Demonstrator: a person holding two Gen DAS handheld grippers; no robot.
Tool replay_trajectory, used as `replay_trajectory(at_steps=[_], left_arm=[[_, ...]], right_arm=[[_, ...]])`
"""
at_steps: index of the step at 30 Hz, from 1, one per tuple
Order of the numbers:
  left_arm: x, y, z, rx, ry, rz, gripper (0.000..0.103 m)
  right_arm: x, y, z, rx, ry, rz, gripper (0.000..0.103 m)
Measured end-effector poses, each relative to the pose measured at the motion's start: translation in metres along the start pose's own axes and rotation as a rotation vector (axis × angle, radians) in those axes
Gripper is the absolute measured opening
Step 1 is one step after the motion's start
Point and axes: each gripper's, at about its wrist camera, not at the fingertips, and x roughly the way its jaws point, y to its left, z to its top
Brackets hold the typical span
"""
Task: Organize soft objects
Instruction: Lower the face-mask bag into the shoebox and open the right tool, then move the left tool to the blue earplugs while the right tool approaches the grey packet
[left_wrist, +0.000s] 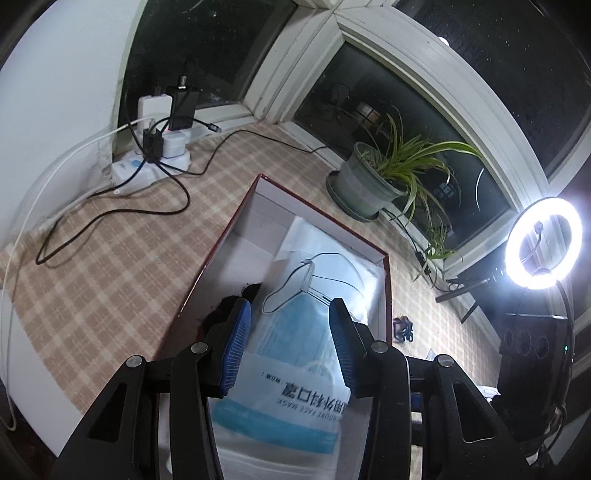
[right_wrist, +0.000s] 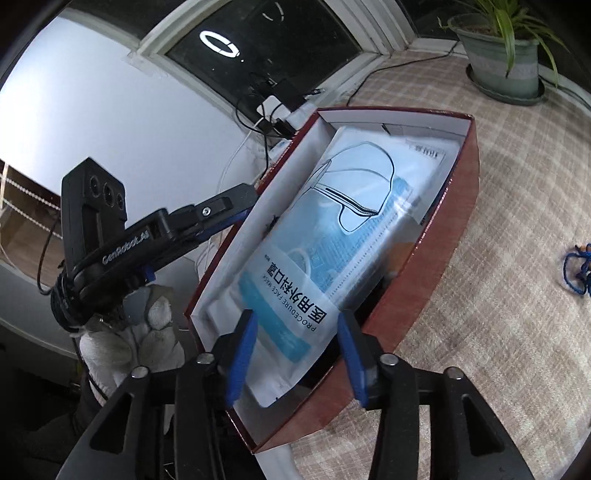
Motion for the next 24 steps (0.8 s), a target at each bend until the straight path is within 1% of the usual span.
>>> replay_trajectory(at_steps=[5, 8, 10, 11, 12, 14, 17, 19, 24], left_arm=[[-0.004, -0.005, 0.002, -0.003, -0.02, -0.007, 0.041], [-0.005, -0.01, 0.001, 0.0, -0.026, -0.006, 0.044], [-0.006, -0.013, 0.0, 0.0, -0.028, -0.008, 0.049], [-0.005, -0.014, 0.0, -0.001, -0.027, -0.007, 0.054], [-0.005, -0.016, -0.001, -0.001, -0.028, -0.005, 0.056], [-0.005, -0.018, -0.002, 0.0, -0.033, -0.003, 0.056], [-0.004, -0.022, -0.005, -0.001, -0.035, -0.001, 0.06], [-0.005, -0.025, -0.006, -0.001, -0.038, -0.005, 0.061], [-0.01, -0.035, -0.009, 0.006, -0.048, -0.018, 0.061]], right_arm=[[-0.008, 0.007, -0.007, -0.05, -0.003, -0.02, 0.049], [-0.017, 0.007, -0.015, -0.062, -0.007, -0.029, 0.05], [-0.024, 0.004, -0.02, -0.06, -0.014, -0.034, 0.051], [-0.027, 0.002, -0.021, -0.058, -0.018, -0.039, 0.053], [-0.031, 0.001, -0.023, -0.057, -0.023, -0.043, 0.054], [-0.039, -0.003, -0.027, -0.053, -0.033, -0.056, 0.054], [-0.048, -0.005, -0.031, -0.06, -0.05, -0.095, 0.055], [-0.056, -0.01, -0.036, -0.058, -0.064, -0.121, 0.055], [-0.077, -0.024, -0.047, -0.029, -0.102, -0.15, 0.055]])
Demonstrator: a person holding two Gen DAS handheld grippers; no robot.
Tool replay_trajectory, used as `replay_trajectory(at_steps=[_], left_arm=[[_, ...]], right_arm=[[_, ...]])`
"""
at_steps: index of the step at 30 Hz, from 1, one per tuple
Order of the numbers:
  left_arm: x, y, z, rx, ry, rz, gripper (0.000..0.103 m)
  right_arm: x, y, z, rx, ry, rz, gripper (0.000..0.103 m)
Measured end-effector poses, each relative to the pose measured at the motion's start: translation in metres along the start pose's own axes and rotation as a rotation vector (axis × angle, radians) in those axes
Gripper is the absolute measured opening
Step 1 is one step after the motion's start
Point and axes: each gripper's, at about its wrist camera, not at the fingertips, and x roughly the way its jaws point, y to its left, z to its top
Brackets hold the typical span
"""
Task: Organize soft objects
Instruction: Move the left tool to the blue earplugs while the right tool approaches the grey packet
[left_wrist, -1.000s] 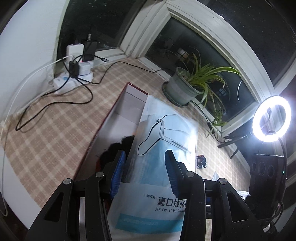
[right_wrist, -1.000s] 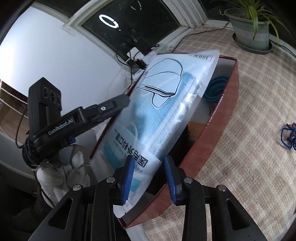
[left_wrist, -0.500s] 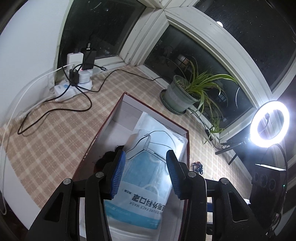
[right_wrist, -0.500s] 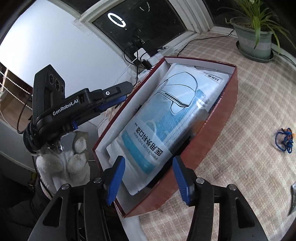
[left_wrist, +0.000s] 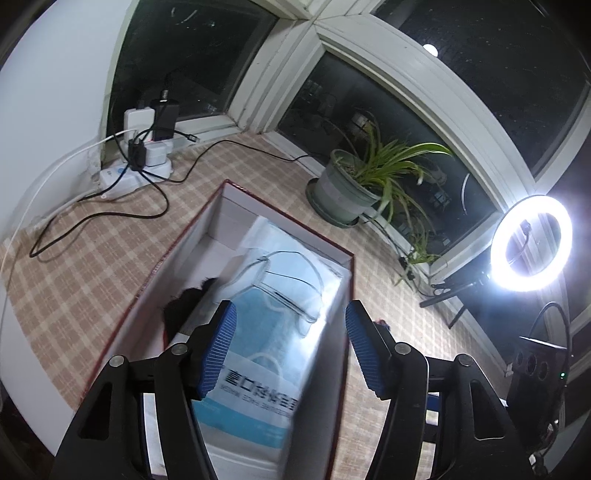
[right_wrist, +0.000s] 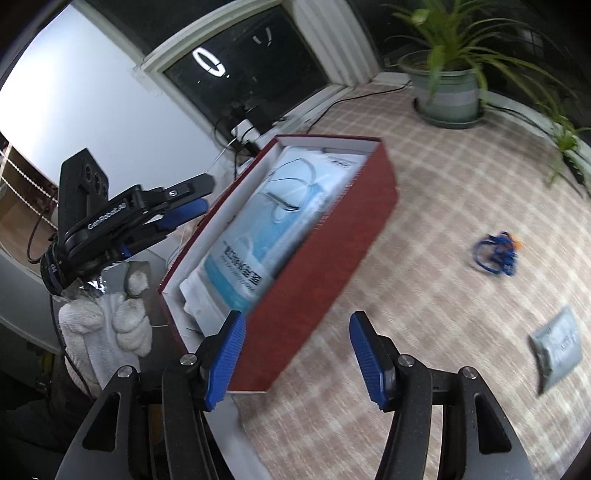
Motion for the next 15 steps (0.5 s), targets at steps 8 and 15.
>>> replay_trajectory(at_steps=[8, 15], left_arm=[[-0.007, -0.038, -0.015, 0.045, -0.009, -0.072, 0.061], [-0.002, -0.085, -0.039, 0.114, 0.017, -0.127, 0.061]], right_arm=[[-0.04, -0.038, -0.025, 0.089, -0.091, -0.033, 0.055], [-0.076, -0.077, -0.052, 0.115, -0.173, -0.11, 0.061]])
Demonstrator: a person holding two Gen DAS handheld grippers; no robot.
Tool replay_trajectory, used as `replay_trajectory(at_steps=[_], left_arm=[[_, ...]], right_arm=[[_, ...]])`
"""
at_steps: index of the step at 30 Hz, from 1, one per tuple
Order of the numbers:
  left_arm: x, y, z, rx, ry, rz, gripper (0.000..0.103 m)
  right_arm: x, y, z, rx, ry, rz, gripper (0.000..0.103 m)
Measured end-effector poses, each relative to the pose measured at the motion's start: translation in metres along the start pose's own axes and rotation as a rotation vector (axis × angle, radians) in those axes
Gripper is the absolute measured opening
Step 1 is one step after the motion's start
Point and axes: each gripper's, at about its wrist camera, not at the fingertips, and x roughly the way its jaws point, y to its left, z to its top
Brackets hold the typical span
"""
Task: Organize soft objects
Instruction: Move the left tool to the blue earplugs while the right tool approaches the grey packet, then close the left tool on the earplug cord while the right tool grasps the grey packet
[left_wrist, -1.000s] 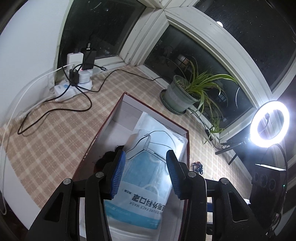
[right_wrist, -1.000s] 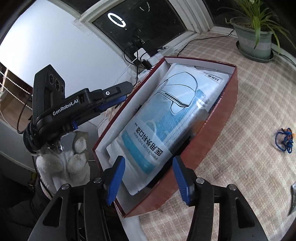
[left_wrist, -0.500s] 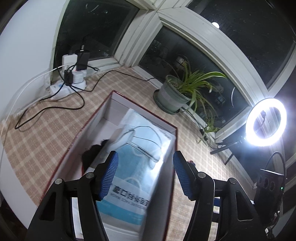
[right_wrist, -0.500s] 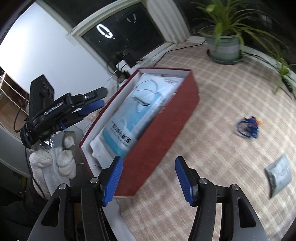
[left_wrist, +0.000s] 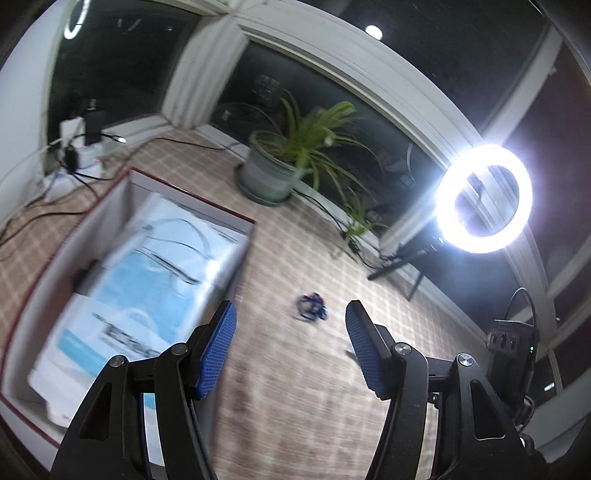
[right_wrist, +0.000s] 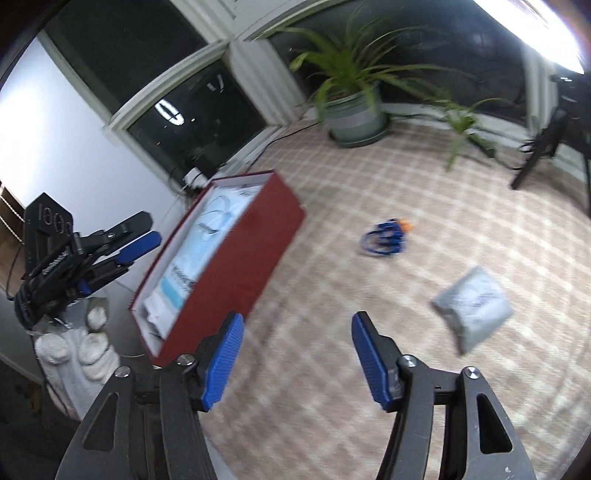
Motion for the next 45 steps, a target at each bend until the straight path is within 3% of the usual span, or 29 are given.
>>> replay_trajectory(at_steps=[5, 10, 12, 18, 24, 30, 45], left_arm=[[0.016, -0.025, -0.011, 0.029, 0.029, -0.02, 0.061], [0.038, -0.048, -0.02, 0.059, 0.063, -0.033, 0.061], [0.047, -0.057, -0.023, 0.077, 0.071, -0.03, 0.066], [0.086, -0.076, -0.03, 0.117, 0.113, -0.007, 0.067], [0.124, -0.084, -0.041, 0.153, 0.173, 0.006, 0.067], [0.164, -0.082, -0.046, 0.17, 0.205, 0.068, 0.067], [0.233, -0.085, -0.046, 0.278, 0.158, 0.197, 0.067]], right_arm=[[-0.023, -0.028, -0.006, -0.016, -0.071, -0.097, 0.079], [-0.028, -0.051, -0.009, -0.078, -0.064, -0.221, 0.08], [-0.027, -0.059, -0.011, -0.091, -0.051, -0.237, 0.08], [-0.008, -0.079, -0.014, -0.162, 0.035, -0.285, 0.08], [0.015, -0.095, -0.014, -0.201, 0.07, -0.275, 0.08], [0.042, -0.113, -0.011, -0.215, 0.093, -0.264, 0.08], [0.078, -0.122, -0.006, -0.308, 0.113, -0.296, 0.08]])
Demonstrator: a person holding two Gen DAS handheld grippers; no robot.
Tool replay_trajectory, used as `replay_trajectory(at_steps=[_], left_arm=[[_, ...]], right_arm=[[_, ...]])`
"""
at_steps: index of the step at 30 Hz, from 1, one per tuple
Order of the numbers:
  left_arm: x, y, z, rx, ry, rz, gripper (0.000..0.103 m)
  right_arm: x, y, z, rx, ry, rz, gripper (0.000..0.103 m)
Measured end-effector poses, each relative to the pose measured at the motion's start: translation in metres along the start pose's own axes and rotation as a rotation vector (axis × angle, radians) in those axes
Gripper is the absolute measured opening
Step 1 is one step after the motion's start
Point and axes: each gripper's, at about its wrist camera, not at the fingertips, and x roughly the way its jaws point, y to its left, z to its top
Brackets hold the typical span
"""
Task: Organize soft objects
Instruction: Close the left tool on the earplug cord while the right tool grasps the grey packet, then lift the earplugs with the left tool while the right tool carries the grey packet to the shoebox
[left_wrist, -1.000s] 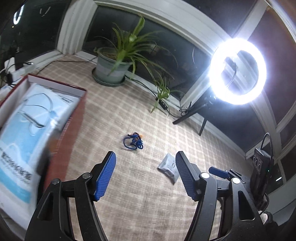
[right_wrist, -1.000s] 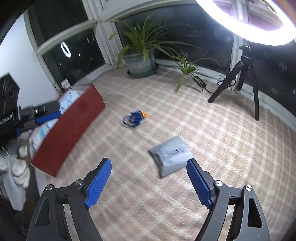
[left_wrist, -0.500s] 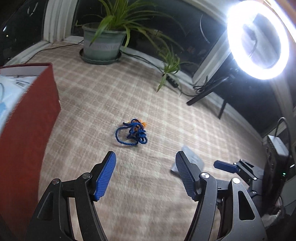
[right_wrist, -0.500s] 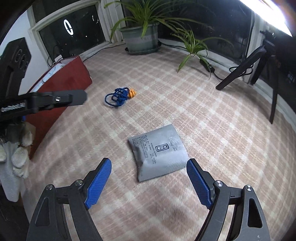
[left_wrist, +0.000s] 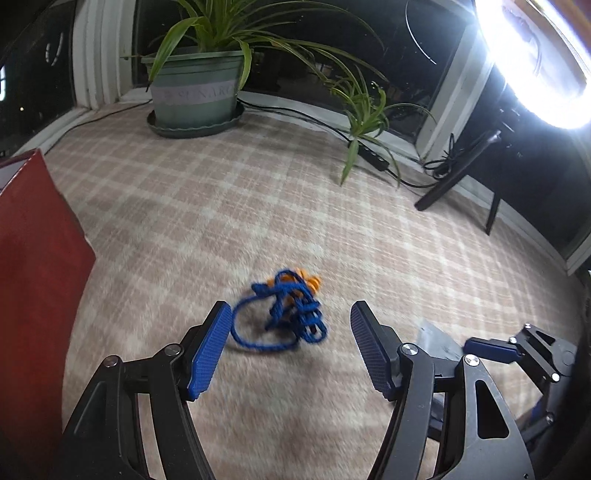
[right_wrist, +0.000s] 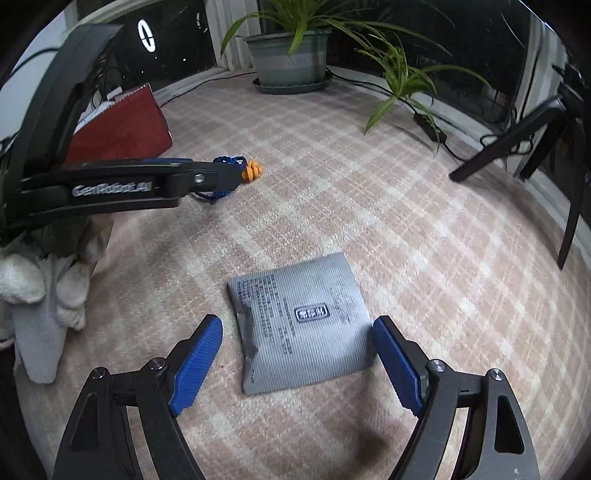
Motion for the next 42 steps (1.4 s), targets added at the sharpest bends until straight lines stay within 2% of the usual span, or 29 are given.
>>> replay_trajectory(at_steps=[3, 8, 11, 16, 18, 20, 22, 26, 28, 30, 34, 42], left_arm=[[0.006, 0.002, 0.002, 0.01, -0.009, 0.015, 0.067], [0.018, 0.003, 0.006, 0.032, -0.006, 0.041, 0.067], [0.019, 0.001, 0.005, 0.047, -0.015, 0.054, 0.067], [0.02, -0.004, 0.004, 0.074, -0.018, 0.075, 0.066], [0.019, -0.002, 0.004, 0.071, -0.02, 0.069, 0.063], [0.019, -0.002, 0.004, 0.066, -0.022, 0.073, 0.058], [0.019, -0.001, 0.004, 0.059, -0.026, 0.074, 0.052], [0.017, -0.002, 0.003, 0.069, -0.028, 0.063, 0.035], [0.017, -0.005, 0.003, 0.082, -0.025, 0.05, 0.028], [0.017, -0.005, 0.002, 0.087, -0.024, 0.04, 0.017], [0.014, -0.002, 0.001, 0.071, -0.015, 0.014, 0.01], [0.001, 0.01, -0.008, 0.008, -0.002, -0.025, 0.008]], right_arm=[[0.005, 0.004, 0.003, -0.035, 0.004, -0.022, 0.083], [0.012, 0.002, 0.008, -0.041, 0.013, -0.037, 0.099], [0.015, -0.002, 0.01, -0.036, 0.012, -0.038, 0.101], [0.018, -0.006, 0.014, -0.033, 0.005, -0.038, 0.1], [0.018, -0.007, 0.013, -0.03, -0.003, -0.038, 0.094], [0.013, -0.008, 0.01, -0.025, -0.015, -0.041, 0.079], [0.009, -0.01, 0.009, -0.016, -0.017, -0.043, 0.069], [0.002, -0.014, 0.005, -0.008, -0.016, -0.046, 0.048], [0.001, -0.014, 0.004, -0.006, -0.013, -0.045, 0.045], [0.001, -0.014, 0.004, -0.003, -0.009, -0.043, 0.042], [0.0, -0.014, 0.003, 0.008, -0.003, -0.037, 0.036], [-0.013, -0.01, -0.004, 0.034, -0.012, -0.019, 0.031]])
